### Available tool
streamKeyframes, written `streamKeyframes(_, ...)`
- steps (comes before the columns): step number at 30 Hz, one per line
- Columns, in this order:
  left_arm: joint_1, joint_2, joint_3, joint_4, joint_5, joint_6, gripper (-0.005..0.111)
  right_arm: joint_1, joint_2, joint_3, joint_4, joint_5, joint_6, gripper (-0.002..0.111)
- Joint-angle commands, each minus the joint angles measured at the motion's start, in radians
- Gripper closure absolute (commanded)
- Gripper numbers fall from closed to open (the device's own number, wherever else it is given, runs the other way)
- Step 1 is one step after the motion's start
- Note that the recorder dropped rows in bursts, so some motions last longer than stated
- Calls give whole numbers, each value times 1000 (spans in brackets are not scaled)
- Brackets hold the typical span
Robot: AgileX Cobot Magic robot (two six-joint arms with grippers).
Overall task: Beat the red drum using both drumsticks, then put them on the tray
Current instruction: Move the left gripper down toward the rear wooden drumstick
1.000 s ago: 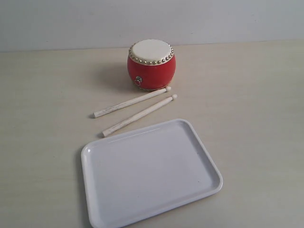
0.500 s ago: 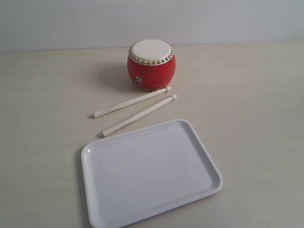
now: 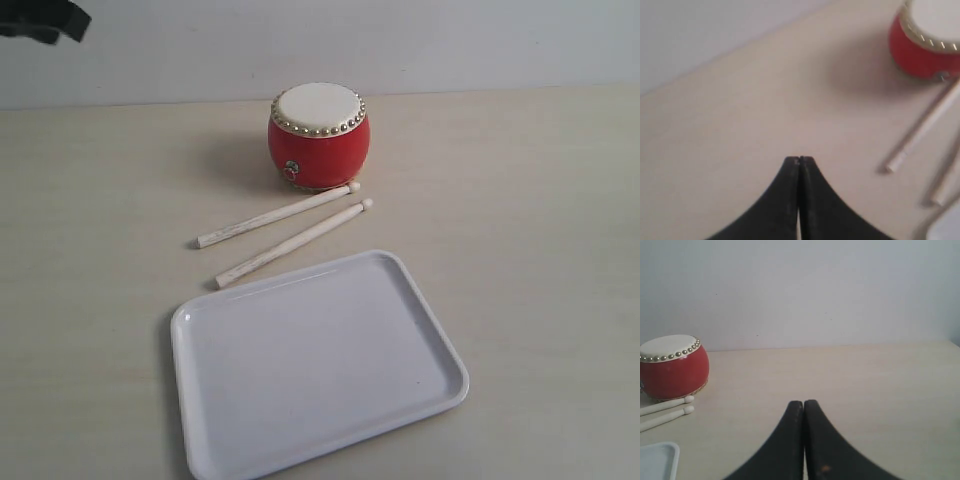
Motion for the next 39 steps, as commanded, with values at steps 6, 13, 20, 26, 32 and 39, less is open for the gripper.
streamKeyframes(6, -6, 297, -210, -466, 388, 383, 107, -2, -6, 4, -7, -5, -1, 108)
streamKeyframes(13, -6, 375, -210, -504, 388, 355, 107, -2, -6, 4, -7, -5, -1, 108)
streamKeyframes(20, -6, 415, -210, -481, 346, 450, 107, -2, -6, 4, -7, -5, -1, 108)
streamKeyframes(26, -13, 445, -213, -418, 285, 490, 107, -2, -6, 4, -7, -5, -1, 108)
streamKeyframes(32, -66, 513, -290, -301, 282, 481, 107, -2, -6, 4, -7, -5, -1, 108)
streamKeyframes(39, -99, 626, -402, -279, 276, 457, 107, -2, -6, 4, -7, -5, -1, 108)
